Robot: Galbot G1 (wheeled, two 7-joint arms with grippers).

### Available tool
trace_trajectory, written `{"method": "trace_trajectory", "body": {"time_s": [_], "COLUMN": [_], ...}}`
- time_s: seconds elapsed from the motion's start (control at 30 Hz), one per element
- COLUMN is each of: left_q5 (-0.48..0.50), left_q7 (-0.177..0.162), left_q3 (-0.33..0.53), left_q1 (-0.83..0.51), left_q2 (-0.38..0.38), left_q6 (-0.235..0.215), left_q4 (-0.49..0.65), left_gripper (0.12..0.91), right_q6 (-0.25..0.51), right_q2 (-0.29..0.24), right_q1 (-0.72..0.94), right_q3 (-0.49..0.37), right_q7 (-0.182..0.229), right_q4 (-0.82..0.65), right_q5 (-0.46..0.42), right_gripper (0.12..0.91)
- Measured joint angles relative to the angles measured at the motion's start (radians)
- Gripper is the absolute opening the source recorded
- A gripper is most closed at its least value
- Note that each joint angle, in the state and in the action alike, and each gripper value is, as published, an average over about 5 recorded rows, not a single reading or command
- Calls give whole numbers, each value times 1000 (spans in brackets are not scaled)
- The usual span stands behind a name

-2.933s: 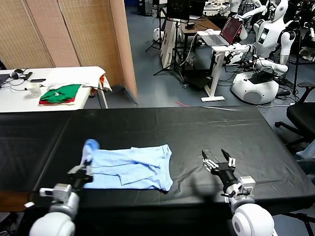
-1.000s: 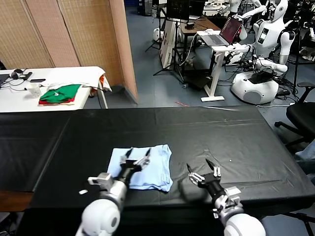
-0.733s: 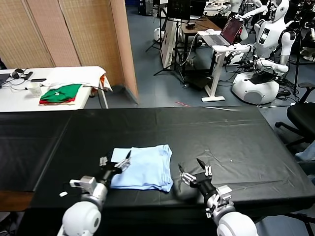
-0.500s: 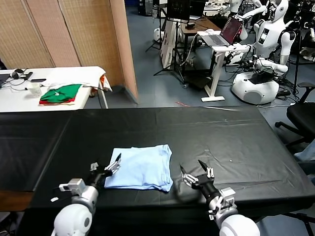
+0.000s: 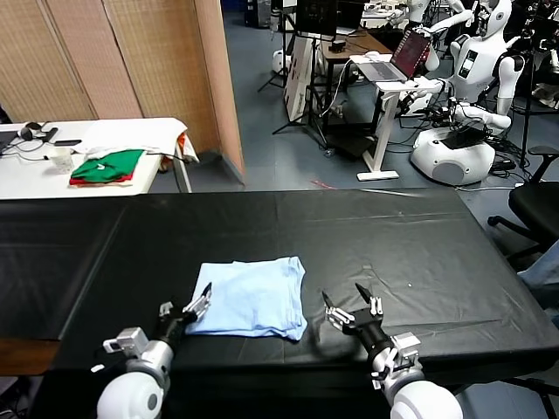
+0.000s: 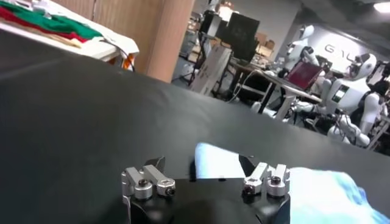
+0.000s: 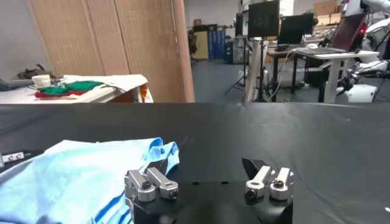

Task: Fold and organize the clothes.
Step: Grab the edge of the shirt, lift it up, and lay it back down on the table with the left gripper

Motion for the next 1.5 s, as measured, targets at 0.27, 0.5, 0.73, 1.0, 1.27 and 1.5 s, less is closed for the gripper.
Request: {"method": "trace_trajectory", "body": {"time_s": [0.27, 0.5, 0.73, 1.0, 1.27, 1.5], "left_q5": [-77, -167, -166, -110, 144, 211], "left_q7": [11, -5, -8, -13, -11, -14], "left_q3": [-8, -11, -12, -21, -62, -161], "left_q1": [5, 3, 5, 10, 30, 77], "left_q2": [-8, -15, -20, -11, 71, 230], "left_q6": [2, 26, 27, 32, 14, -4], "left_q4": [-3, -10, 5, -26, -77, -130], "left_gripper": [852, 473, 205, 160, 160, 160], "right_q6": [0, 4, 5, 10, 15, 15], "right_q2": [4, 12, 13, 22, 26, 38], "right_q1": [5, 3, 3, -7, -26, -18], "right_q3": [1, 1, 3, 7, 25, 17], "right_q7": [1, 1, 2, 3, 4, 8], "right_q4": [-1, -7, -3, 3, 6, -8], "right_q5": [-1, -5, -5, -13, -10, -6], "right_gripper": [907, 907, 907, 907, 907, 907]}}
